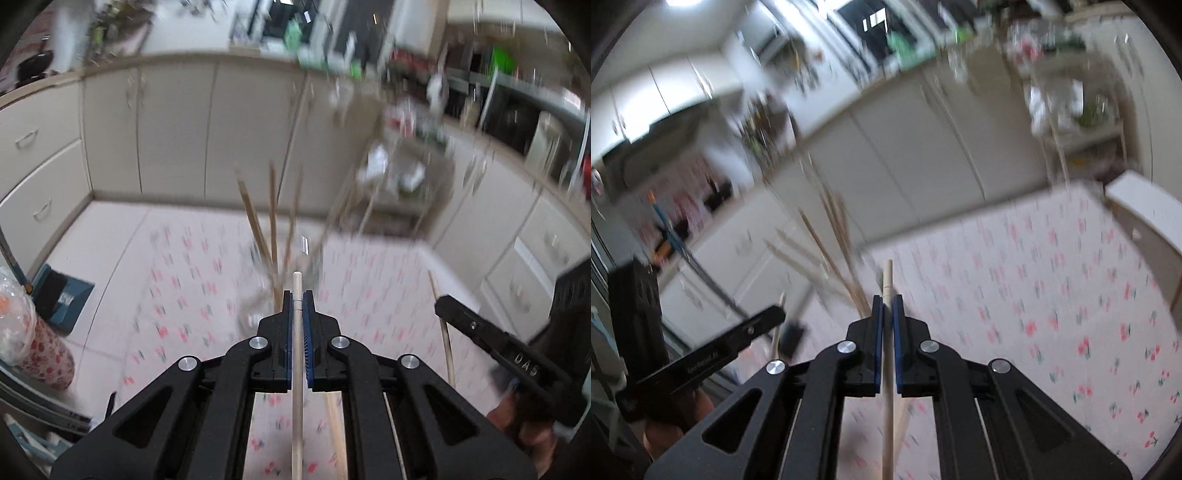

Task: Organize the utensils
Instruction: 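Lift both held sticks up and carry them over the glass jar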

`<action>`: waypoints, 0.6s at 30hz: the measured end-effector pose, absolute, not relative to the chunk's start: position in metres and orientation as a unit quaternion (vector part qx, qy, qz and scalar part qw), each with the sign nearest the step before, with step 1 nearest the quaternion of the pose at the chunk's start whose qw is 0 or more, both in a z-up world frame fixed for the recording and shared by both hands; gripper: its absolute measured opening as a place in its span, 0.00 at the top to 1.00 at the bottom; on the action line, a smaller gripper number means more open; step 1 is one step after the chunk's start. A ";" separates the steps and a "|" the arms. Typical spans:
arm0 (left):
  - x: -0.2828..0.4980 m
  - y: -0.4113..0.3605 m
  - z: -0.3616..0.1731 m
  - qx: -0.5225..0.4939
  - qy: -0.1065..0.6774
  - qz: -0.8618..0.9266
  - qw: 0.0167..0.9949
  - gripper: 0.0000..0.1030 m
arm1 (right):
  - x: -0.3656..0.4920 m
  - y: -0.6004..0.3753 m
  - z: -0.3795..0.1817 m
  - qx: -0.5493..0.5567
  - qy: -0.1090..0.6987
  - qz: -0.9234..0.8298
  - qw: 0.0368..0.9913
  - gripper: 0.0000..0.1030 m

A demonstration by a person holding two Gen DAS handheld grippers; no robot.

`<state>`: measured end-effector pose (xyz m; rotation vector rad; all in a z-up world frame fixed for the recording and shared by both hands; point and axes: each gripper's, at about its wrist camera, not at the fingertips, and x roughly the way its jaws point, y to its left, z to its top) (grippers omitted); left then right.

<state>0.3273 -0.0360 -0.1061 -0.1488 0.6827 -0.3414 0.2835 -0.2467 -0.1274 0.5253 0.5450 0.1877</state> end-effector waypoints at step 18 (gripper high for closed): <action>0.361 -0.014 -0.021 -0.192 0.136 -0.152 0.960 0.95 | 0.327 -0.225 -0.045 0.271 0.048 0.055 0.960 0.94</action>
